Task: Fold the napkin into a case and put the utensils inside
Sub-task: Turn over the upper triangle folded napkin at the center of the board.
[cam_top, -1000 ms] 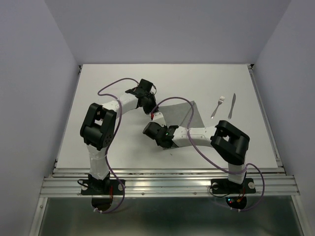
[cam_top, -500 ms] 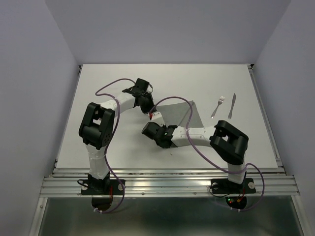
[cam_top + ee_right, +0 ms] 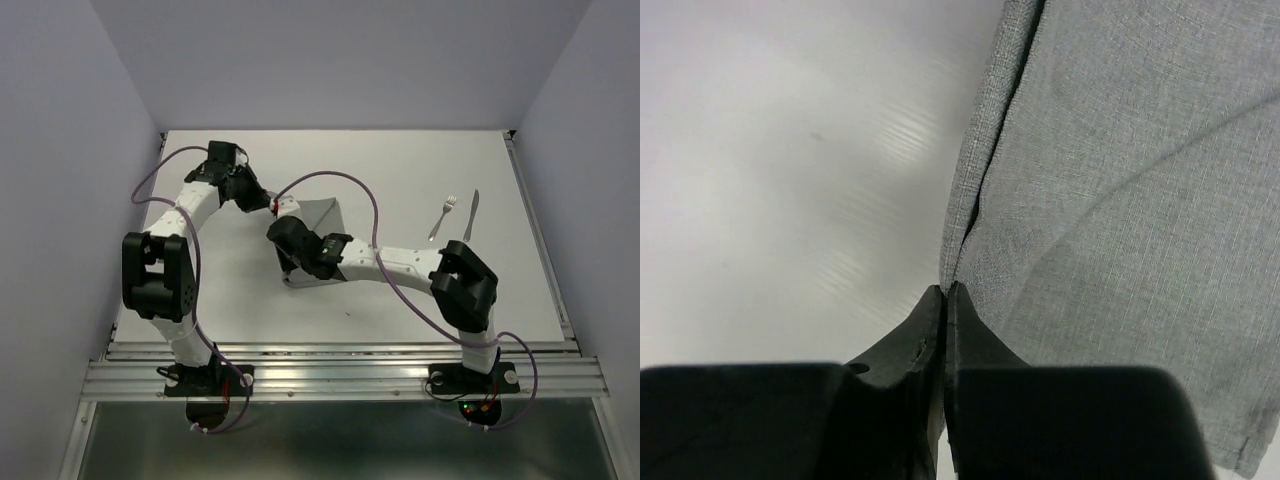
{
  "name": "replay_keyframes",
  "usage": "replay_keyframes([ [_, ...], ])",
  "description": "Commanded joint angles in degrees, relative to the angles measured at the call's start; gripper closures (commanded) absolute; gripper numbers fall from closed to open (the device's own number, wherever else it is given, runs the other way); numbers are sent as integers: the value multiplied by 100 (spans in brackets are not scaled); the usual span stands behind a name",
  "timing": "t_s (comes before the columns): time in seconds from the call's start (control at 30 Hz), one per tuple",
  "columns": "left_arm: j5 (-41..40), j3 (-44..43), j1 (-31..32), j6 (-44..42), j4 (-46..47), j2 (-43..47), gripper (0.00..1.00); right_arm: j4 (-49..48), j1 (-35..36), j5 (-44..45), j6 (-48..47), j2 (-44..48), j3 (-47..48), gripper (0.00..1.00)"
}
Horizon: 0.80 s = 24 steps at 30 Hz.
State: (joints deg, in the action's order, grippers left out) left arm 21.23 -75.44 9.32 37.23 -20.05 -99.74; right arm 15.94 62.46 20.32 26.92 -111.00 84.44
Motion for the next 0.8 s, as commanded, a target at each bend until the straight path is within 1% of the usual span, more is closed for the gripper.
replay_keyframes([
  [0.0, -49, -67, -492, -208, 257, 657, 100, -92, 83, -1038, -143, -351, 704, 99],
  [0.13, -75, -76, -879, -295, 64, 974, 100, -74, 83, -1451, -178, -703, 1407, 99],
  [0.17, -84, -76, -1140, -330, 28, 1096, 100, -39, 83, -1626, -195, -860, 1739, 99],
  [0.27, -102, -50, -1441, -392, -121, 1377, 100, 153, 196, -1916, -292, -1125, 2268, 99],
  [0.3, -119, -41, -1555, -436, -209, 1466, 100, 181, 197, -1978, -310, -1213, 2609, 99],
  [0.33, -128, -15, -1791, -462, -236, 1658, 100, 207, 258, -2066, -327, -1344, 2769, 99],
  [0.4, -111, 3, -2047, -506, -297, 1861, 100, 251, 328, -2399, -371, -1450, 3033, 99],
  [0.43, -102, -6, -2301, -541, -367, 2071, 100, 286, 407, -2470, -397, -1564, 3330, 99],
  [0.53, -207, -172, -2610, -690, -630, 2336, 100, 400, 539, -2795, -477, -1723, 3893, 99],
  [0.57, -373, -390, -2707, -743, -701, 2476, 100, 401, 540, -2996, -451, -1784, 4000, 99],
  [0.67, -768, -900, -2734, -866, -974, 2644, 100, 366, 540, -3331, -433, -1794, 4194, 99],
  [0.77, -945, -1279, -2725, -893, -1044, 2627, 100, 129, 540, -3665, -328, -1653, 4046, 99],
])
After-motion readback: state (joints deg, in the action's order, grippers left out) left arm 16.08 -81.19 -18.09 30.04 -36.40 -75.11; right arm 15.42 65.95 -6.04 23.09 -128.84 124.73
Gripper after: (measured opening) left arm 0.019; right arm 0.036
